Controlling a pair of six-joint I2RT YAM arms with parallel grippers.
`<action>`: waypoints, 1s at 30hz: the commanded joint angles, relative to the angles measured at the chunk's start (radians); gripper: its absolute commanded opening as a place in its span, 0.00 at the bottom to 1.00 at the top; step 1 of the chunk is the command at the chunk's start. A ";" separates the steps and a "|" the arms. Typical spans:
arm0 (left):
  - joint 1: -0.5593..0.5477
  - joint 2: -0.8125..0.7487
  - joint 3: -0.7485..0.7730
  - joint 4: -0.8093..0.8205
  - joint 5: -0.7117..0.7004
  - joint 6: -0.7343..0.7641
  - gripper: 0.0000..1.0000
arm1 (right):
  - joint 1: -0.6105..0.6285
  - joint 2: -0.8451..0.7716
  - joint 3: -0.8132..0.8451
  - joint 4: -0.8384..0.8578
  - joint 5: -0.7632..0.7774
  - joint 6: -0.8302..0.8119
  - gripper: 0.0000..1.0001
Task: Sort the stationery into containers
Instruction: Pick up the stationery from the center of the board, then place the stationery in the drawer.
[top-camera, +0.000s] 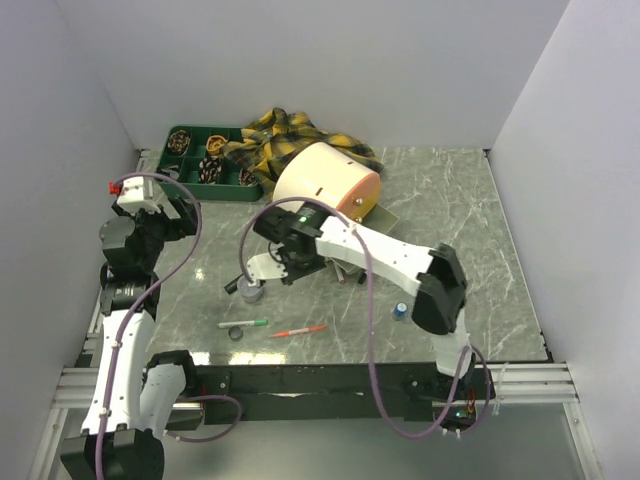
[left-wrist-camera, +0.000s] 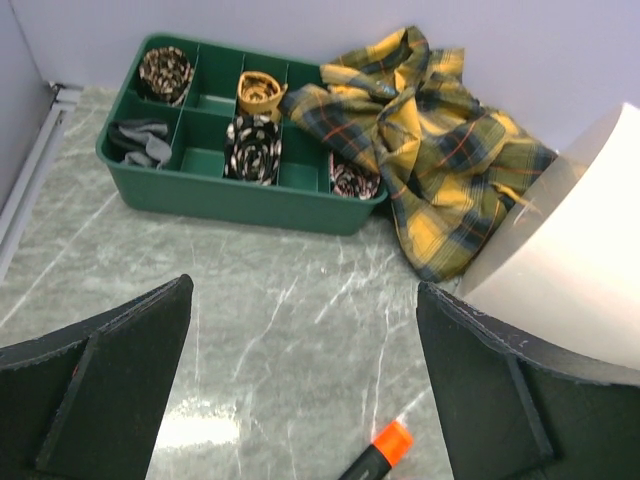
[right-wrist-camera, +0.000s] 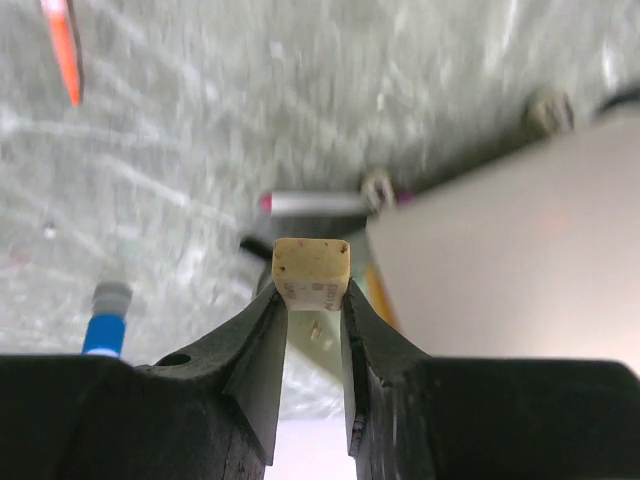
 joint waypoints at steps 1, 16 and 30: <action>0.006 0.041 0.058 0.111 0.024 -0.004 1.00 | -0.045 -0.121 -0.102 -0.055 0.062 0.053 0.09; 0.004 0.128 0.102 0.177 0.055 -0.044 0.99 | -0.176 -0.155 -0.252 0.062 0.229 -0.025 0.10; 0.004 0.053 0.056 0.139 0.070 -0.059 0.99 | -0.186 -0.120 -0.274 0.085 0.255 0.033 0.39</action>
